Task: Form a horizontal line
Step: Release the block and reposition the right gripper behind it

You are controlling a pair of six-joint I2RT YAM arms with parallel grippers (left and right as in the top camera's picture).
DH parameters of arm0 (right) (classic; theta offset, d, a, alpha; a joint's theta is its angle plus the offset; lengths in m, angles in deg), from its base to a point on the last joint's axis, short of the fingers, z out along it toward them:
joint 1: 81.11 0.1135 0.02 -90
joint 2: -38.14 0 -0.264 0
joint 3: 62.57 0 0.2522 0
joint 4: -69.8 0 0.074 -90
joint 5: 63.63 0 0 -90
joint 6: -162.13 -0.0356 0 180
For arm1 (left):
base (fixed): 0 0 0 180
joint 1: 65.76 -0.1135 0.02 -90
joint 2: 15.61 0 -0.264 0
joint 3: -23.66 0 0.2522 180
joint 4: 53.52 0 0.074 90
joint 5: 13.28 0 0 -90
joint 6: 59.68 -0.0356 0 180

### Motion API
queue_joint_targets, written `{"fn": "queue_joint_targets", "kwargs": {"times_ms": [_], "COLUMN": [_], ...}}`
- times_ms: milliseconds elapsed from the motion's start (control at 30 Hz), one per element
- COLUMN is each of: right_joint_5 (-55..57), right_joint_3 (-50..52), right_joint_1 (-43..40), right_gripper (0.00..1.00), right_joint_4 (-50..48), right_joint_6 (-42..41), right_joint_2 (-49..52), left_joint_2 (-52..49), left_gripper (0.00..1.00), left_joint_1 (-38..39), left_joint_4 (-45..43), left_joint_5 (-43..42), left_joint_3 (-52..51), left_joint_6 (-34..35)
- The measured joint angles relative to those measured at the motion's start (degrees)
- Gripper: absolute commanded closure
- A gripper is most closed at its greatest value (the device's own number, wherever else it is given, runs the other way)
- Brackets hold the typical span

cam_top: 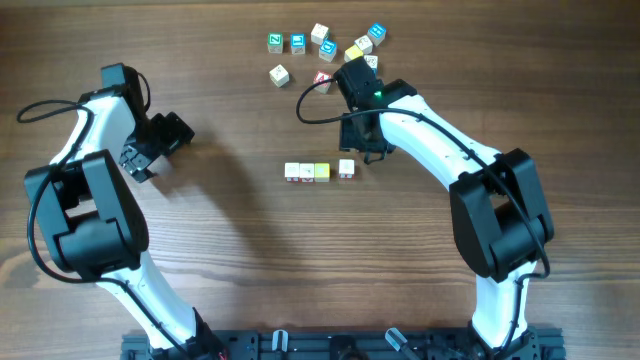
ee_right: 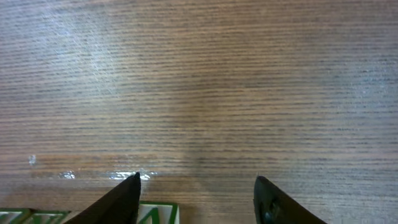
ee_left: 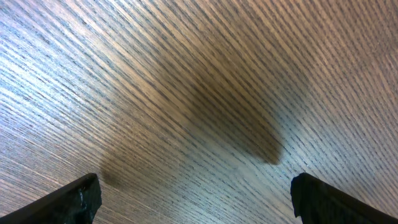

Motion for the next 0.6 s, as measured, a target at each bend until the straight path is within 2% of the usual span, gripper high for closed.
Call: {"fn": "queue_joint_targets", "kwargs": {"times_ms": [100,433,600], "right_joint_5": [-0.68,-2.99,-5.44], "right_joint_3": [0.00,0.00,0.00], "right_joint_1": [0.00,0.00,0.02], "right_gripper": [0.51,0.51,0.63], "right_joint_4": [0.63,0.63,0.61], "right_joint_6": [-0.02,0.00,-0.02], "right_joint_2": [0.00,0.00,0.00], "left_joint_2": [0.00,0.00,0.00], "left_gripper": [0.00,0.00,0.00], "left_joint_1": [0.00,0.00,0.00], "left_joint_4": [0.00,0.00,0.02], "left_joint_5": [0.00,0.00,0.00], "left_joint_3": [0.00,0.00,0.00], "left_joint_6": [0.00,0.00,0.00]}}
